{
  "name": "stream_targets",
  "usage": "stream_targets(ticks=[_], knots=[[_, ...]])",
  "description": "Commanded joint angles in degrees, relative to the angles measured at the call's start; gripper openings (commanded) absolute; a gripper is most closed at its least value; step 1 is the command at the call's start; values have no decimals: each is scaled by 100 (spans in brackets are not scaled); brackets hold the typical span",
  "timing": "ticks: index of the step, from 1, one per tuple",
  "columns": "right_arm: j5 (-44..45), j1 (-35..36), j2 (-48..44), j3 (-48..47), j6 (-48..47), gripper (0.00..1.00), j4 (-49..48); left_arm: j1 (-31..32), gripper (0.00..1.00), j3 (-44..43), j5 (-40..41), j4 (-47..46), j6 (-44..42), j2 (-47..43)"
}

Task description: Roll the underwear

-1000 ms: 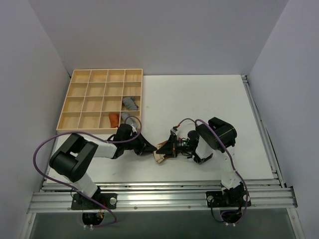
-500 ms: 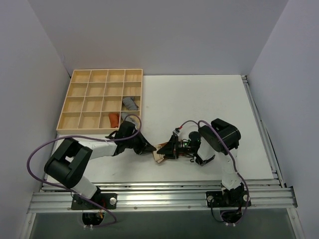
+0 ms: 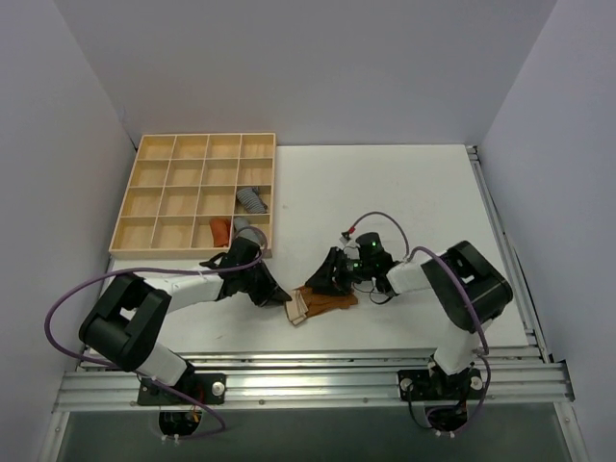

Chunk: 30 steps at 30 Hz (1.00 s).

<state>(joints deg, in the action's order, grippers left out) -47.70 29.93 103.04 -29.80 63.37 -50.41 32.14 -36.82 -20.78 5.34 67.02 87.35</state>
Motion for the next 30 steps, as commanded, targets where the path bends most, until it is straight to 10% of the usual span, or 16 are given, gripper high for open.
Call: stream_targets(ticks=[1,6,13,30], knots=[[1462,82,-829,-955,-2064,37,4012,-24,2,-229,258,617,-146,-95],[4332,1179,-1471,-2220,-2523,42,6023,-15,2,-554,390,1170,-102,-8],[6331,2859,-1524,-2731,-2312,45,6368,-15,2,-879,346,1679,12,220],[7196,4055,-320,-3524,-2549,47,6360,-24,2,-1003,329,1944,126,423]])
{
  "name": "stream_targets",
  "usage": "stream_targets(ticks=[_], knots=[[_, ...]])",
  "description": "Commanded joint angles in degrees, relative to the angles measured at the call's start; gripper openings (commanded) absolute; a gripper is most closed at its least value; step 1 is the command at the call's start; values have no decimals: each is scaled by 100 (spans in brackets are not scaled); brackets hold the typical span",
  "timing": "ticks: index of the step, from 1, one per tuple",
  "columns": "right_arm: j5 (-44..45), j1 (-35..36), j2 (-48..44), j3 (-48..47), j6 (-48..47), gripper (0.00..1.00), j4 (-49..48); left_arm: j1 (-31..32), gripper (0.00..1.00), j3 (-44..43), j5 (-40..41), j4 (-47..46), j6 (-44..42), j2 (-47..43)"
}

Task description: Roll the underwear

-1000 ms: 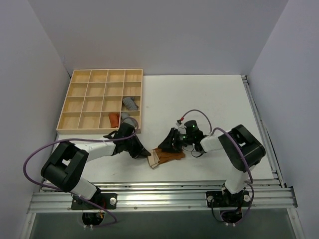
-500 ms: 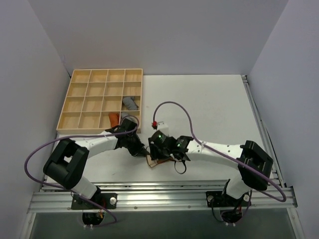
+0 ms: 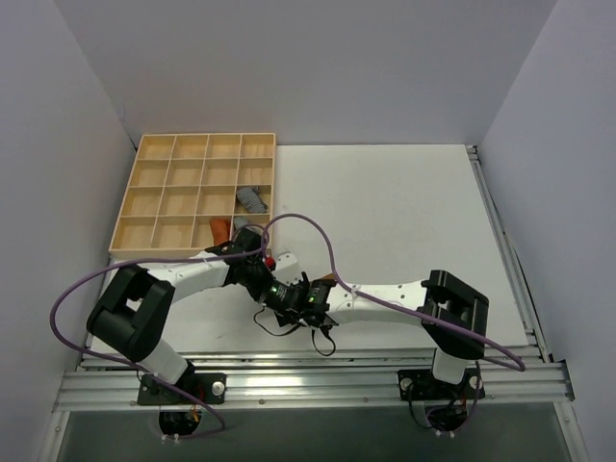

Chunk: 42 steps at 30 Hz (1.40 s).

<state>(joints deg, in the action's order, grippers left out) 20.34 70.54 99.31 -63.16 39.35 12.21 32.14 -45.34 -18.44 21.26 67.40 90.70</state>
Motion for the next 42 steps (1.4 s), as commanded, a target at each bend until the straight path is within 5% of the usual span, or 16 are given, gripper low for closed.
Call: stream_targets(ticks=[1,26,29,35,36,40,42], knots=[[401,-5,80,-206,-191,47,89,-24,2,-150,86,344,98,106],[937,469,1134,-654,-991,43,343,-24,2,-379,-28,713,169,343],[946,478,1231,-663,-965,38,396,-24,2,-467,33,889,98,344],[683,425,1135,-278,-868,5,186,-59,2,-493,-98,915,54,309],[560,390,1065,-172,-790,3,46,-67,4,-493,-107,915,28,274],[-458,22,268,750,-693,0,-911,-252,38,-432,-90,1021,-69,-25],[-1176,-312,11,1146,-605,0,-1646,-384,45,-397,-81,1038,-165,-122]])
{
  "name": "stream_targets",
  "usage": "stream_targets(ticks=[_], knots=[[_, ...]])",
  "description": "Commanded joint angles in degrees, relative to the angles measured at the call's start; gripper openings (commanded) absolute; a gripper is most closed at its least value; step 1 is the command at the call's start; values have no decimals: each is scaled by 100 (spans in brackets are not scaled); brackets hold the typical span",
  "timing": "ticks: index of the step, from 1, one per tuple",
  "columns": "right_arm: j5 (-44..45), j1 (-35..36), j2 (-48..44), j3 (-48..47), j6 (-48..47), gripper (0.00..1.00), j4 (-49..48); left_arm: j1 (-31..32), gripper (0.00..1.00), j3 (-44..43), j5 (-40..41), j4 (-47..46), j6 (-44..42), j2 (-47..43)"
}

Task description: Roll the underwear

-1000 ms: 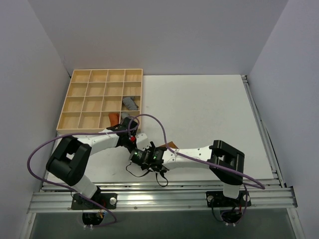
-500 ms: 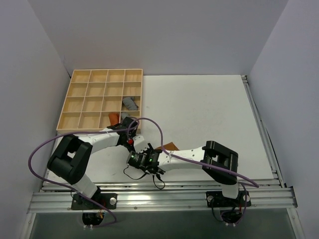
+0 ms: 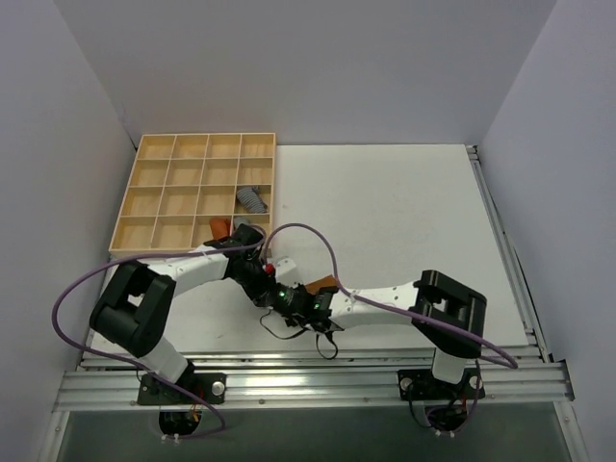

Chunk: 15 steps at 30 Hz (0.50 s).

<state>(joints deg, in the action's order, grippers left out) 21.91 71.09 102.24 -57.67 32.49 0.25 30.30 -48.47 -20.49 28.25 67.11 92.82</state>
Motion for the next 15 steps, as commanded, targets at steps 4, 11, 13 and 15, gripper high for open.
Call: stream_targets(ticks=[4,11,13,15], knots=[[-2118,-815,-757,1554,310,0,-1272,-358,57,-110,212,427,-400,-466],[-3324,-1396,-907,2355,644,0,-2485,-341,63,127,28,-302,-488,-730],[-3552,-1598,-933,2532,767,0,-2907,-315,65,197,-68,-521,-489,-791],[-3851,-1756,-942,2822,872,0,-3310,-280,66,232,-95,-662,-471,-844]])
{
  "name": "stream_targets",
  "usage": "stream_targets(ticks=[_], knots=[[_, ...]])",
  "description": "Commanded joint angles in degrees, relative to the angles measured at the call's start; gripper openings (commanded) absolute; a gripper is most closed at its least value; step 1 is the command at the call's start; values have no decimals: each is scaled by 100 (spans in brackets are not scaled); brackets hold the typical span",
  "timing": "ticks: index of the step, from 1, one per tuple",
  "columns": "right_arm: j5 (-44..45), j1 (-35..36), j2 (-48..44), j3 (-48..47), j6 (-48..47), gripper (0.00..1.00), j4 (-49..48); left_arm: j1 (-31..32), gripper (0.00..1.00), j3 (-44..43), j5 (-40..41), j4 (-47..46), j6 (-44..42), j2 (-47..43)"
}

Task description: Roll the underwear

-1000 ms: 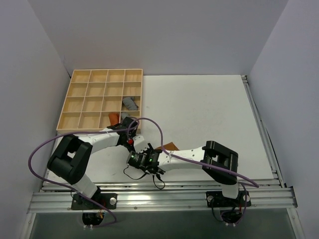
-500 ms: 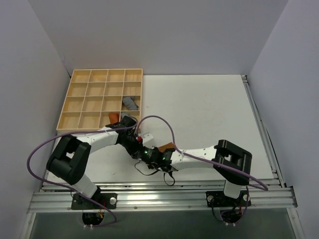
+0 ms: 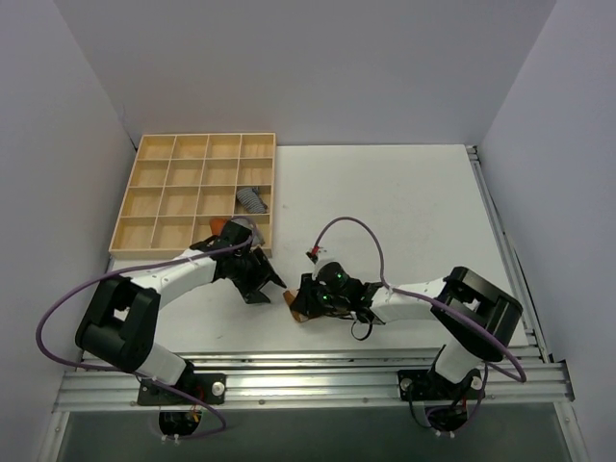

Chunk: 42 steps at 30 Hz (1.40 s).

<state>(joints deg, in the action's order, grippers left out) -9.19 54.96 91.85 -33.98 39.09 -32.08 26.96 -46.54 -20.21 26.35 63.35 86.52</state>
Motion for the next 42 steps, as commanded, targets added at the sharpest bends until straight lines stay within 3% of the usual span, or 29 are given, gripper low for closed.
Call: stream_targets(ticks=[1,5,6,22,29,38,42], knots=[[-812,-256,87,523,230,0,-184,98,66,49,-124,-534,-86,-249],[-1076,-424,43,874,274,0,-667,213,68,67,-89,-587,-42,-197],[-1093,-486,26,1258,379,0,-1164,309,68,40,-89,-648,-25,-127],[-856,-530,-185,2343,758,0,-2584,837,69,-390,-133,-763,-192,637],[-1041,-530,201,2562,837,1,-3321,951,67,-540,-422,-1140,-350,972],[-1067,-539,246,2519,776,2,-3253,1066,59,-408,-967,-1510,-578,1086],[-1059,-583,236,2615,775,2,-3349,1057,59,-399,-986,-1248,-771,1016]])
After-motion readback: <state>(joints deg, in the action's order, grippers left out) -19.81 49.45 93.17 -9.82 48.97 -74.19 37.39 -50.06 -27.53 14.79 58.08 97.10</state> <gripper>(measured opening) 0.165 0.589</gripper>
